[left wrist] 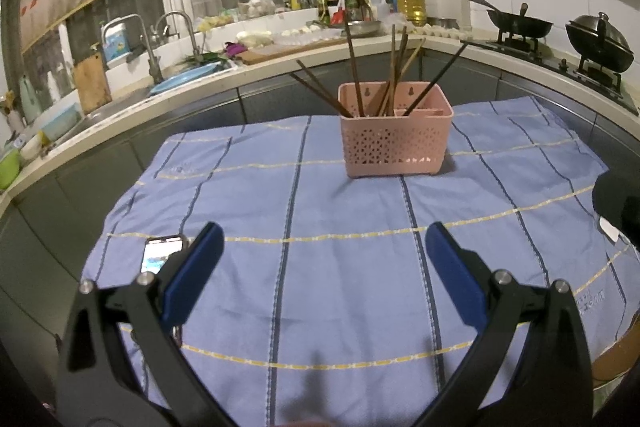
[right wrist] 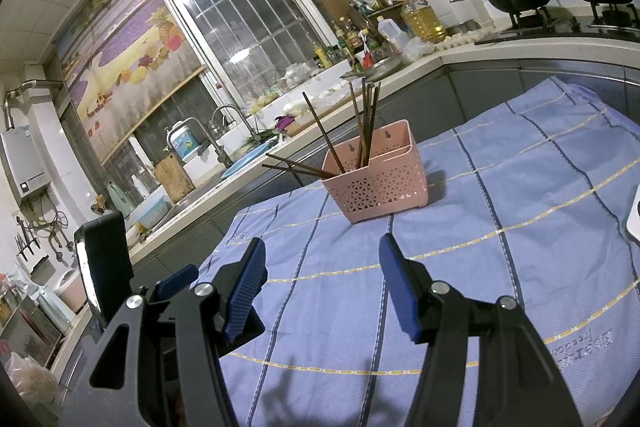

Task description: Organize utensils

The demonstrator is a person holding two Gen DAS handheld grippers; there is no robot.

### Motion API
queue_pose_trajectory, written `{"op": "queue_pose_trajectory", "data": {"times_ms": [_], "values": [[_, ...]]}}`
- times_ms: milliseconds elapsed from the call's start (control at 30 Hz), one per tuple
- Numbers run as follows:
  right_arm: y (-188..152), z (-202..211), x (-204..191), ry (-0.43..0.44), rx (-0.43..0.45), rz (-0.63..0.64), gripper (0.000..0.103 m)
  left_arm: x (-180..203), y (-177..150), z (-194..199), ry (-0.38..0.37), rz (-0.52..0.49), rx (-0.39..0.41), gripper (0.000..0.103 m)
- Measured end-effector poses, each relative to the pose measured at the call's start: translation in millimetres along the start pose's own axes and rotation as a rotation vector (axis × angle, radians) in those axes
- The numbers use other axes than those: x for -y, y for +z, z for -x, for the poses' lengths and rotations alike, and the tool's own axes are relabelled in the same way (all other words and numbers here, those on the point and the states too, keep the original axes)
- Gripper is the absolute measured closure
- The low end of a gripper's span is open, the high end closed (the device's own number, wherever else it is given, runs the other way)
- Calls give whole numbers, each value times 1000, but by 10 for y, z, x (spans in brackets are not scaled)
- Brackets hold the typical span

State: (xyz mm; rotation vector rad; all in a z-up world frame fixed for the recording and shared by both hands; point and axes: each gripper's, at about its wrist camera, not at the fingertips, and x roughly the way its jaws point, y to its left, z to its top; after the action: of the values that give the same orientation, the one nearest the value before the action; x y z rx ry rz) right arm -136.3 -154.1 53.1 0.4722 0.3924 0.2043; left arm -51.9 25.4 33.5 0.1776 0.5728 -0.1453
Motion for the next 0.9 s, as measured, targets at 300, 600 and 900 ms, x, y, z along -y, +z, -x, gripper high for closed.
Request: {"op": "queue_pose_trajectory", "data": {"times_ms": [300, 600, 900], "values": [[-5, 6, -19, 0, -1, -2, 43, -13, -13, -73, 12, -4, -22, 6], [4, 8, -30, -2, -1, -4, 43, -24, 1, -104, 9, -3, -31, 6], [25, 6, -23, -2, -3, -6, 43, -13, -12, -124, 8, -3, -38, 6]]}}
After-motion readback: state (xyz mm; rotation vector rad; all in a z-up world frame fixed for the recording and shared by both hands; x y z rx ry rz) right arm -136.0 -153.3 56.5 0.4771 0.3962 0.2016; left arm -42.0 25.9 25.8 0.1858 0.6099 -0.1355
